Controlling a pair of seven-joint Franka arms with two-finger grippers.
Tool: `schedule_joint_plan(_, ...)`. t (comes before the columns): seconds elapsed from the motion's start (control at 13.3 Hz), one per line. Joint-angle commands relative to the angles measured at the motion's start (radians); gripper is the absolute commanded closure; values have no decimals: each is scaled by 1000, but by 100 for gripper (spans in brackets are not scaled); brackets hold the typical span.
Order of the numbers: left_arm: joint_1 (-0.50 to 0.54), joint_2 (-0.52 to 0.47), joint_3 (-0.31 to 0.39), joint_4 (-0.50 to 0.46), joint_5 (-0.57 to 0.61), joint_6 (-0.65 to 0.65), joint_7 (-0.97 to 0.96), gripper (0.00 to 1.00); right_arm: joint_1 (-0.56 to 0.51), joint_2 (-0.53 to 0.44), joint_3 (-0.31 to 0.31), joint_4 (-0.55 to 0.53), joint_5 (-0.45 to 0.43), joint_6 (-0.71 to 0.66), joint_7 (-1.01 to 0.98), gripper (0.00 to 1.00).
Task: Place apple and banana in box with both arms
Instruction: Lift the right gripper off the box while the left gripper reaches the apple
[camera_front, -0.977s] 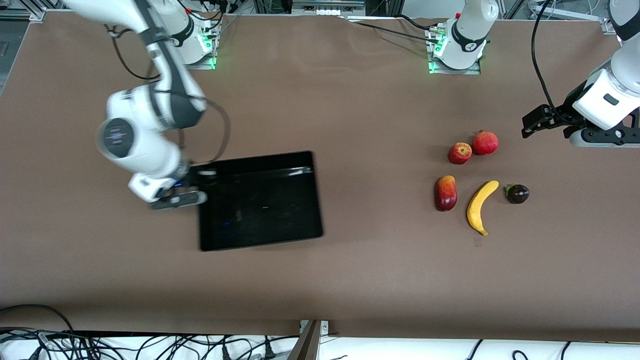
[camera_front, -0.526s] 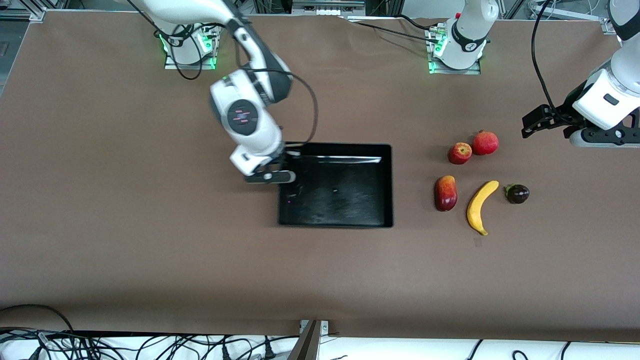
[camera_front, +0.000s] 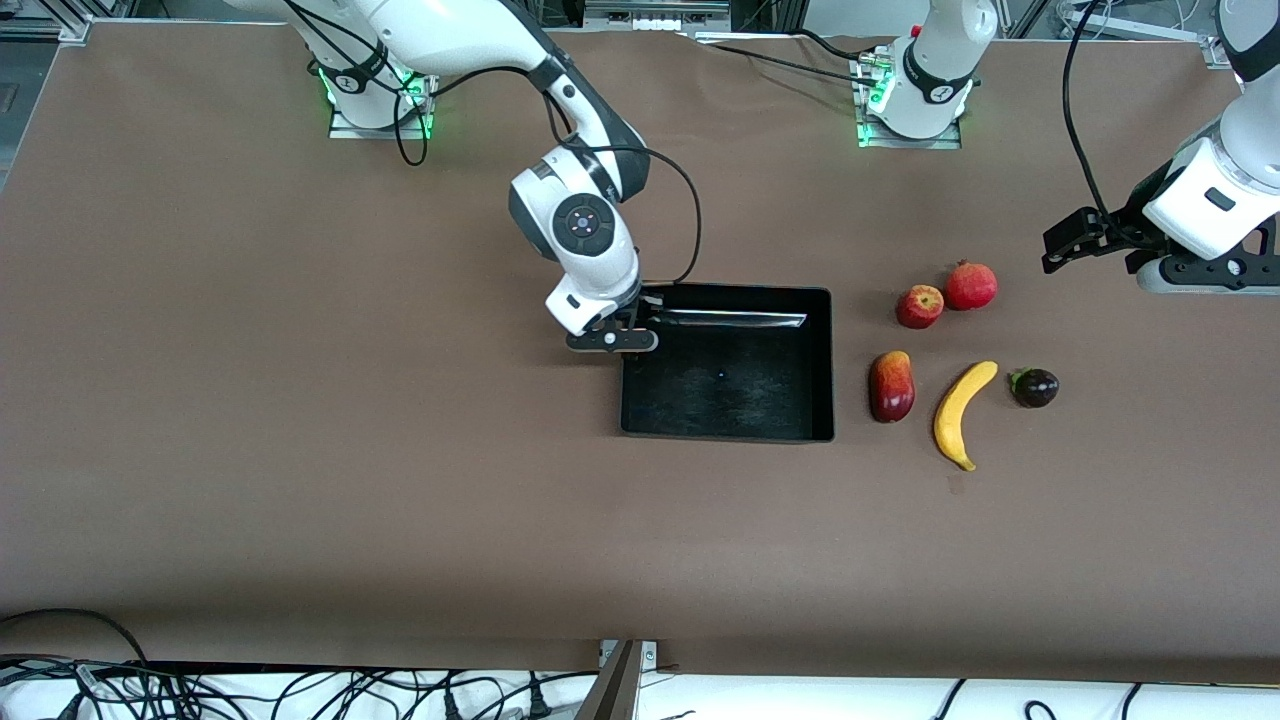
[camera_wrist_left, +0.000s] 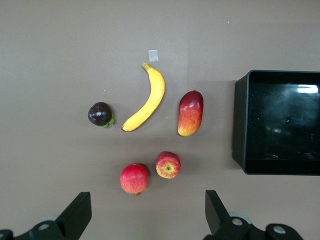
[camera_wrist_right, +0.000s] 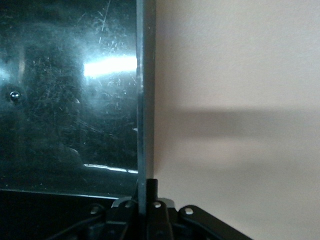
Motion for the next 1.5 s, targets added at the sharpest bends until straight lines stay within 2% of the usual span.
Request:
schedule_joint_plan(0.0, -2, 25, 4, 23, -27, -63, 24, 0, 27, 16, -14, 34, 12, 12, 13, 100)
schedule_joint_plan(0.23, 0, 81, 4, 17, -23, -137, 24, 0, 53, 18, -15, 32, 9, 25, 13, 100)
schedule_joint_plan(0.53, -11, 183, 2, -1, -10, -93, 24, 0, 60, 24, -15, 32, -19, 45, 5, 100)
schedule_joint_plan(0.6, -14, 196, 2, -38, -10, -29, 24, 0, 57, 18, -21, 34, -23, 44, -1, 73)
schedule_joint_plan(0.68, -17, 203, 2, -96, -9, 55, 26, 0, 50, 12, -23, 36, -25, 42, -2, 26)
schedule_joint_plan(0.75, -19, 201, 1, -158, -9, 141, 26, 0, 47, -2, -26, 36, -25, 38, -7, 0)
schedule_joint_plan(0.9, -25, 197, -13, -281, -9, 292, 26, 0, 41, -47, -58, 36, -25, 9, -10, 0)
schedule_joint_plan(0.98, -25, 195, -34, -336, -9, 349, 24, 0, 41, -79, -96, 46, -25, -42, -11, 0)
schedule_joint_plan(1.13, -22, 181, -44, -451, -9, 445, 13, 0, 41, -145, -193, 74, -23, -144, -28, 0)
schedule_joint_plan(1.35, -27, 175, -54, -594, 6, 640, 24, 0, 25, -273, -340, 75, -5, -327, -245, 0)
schedule_joint_plan(1.43, -27, 184, -57, -625, 54, 688, 23, 0, 15, -322, -382, 75, 21, -397, -319, 0)
